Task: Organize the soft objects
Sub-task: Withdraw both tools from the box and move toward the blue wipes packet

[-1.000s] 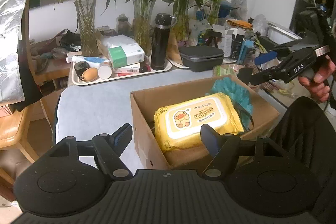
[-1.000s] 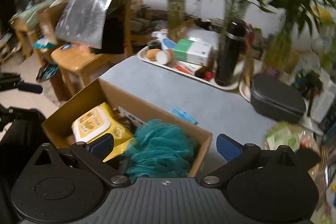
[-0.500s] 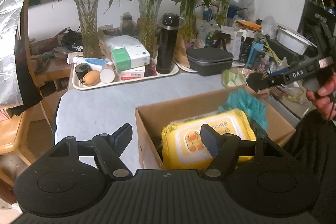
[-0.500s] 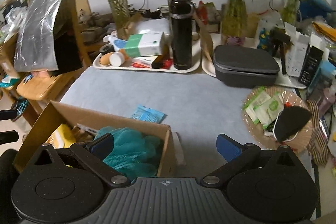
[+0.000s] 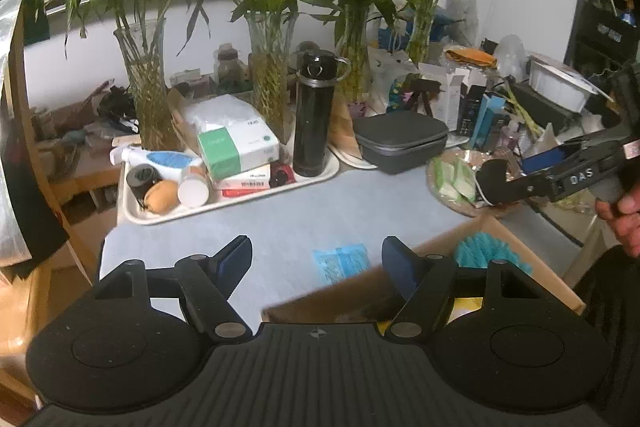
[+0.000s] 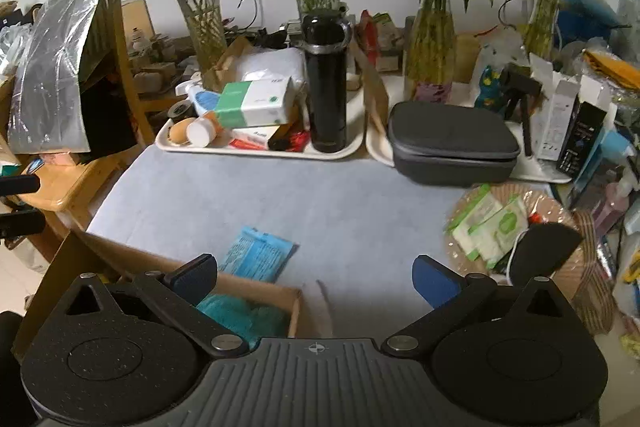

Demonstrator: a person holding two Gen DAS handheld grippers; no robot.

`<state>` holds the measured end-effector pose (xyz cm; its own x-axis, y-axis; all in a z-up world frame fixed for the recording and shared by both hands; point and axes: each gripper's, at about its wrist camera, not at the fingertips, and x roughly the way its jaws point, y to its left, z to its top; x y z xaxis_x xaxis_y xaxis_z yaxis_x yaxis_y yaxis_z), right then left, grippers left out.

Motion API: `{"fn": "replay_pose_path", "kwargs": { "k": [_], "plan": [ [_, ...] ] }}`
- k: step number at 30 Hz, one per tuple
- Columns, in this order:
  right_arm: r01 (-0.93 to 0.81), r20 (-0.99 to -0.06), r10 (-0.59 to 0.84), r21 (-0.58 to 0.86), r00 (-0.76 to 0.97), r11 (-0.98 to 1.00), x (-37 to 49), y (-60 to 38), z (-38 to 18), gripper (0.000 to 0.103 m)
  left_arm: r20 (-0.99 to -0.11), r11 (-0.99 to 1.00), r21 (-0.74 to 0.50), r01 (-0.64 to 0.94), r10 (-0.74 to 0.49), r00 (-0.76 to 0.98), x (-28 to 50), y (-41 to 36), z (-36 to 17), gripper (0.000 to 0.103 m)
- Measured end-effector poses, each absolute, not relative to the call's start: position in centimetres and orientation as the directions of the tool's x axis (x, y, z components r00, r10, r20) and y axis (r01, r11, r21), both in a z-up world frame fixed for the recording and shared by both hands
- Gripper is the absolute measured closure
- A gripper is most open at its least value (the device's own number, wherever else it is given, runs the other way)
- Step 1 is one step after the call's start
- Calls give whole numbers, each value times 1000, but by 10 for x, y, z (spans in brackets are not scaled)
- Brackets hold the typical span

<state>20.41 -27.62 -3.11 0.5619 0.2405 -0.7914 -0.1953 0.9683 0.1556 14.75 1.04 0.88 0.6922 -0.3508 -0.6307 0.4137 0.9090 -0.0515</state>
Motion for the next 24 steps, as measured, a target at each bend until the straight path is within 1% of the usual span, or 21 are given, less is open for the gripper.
{"fn": "replay_pose_path", "kwargs": {
  "k": [6,11,16,24],
  "plan": [
    [-158,-792,231,171,565,972,208,-286,-42,0,-655,912,-106,397,-364,662,166,13,5,32],
    [-138,-806,214,166,552,977,215,-289,-53,0,-692,929,-120,350,-331,642,183,16,-1,32],
    [-123,-819,226,190,527,974,226,-291,-56,0,-731,942,-142,305,-307,609,201,19,-6,32],
    [-103,-874,310,293,375,951,256,-289,-68,0,-830,953,-211,215,-291,476,232,20,-21,32]
  ]
}}
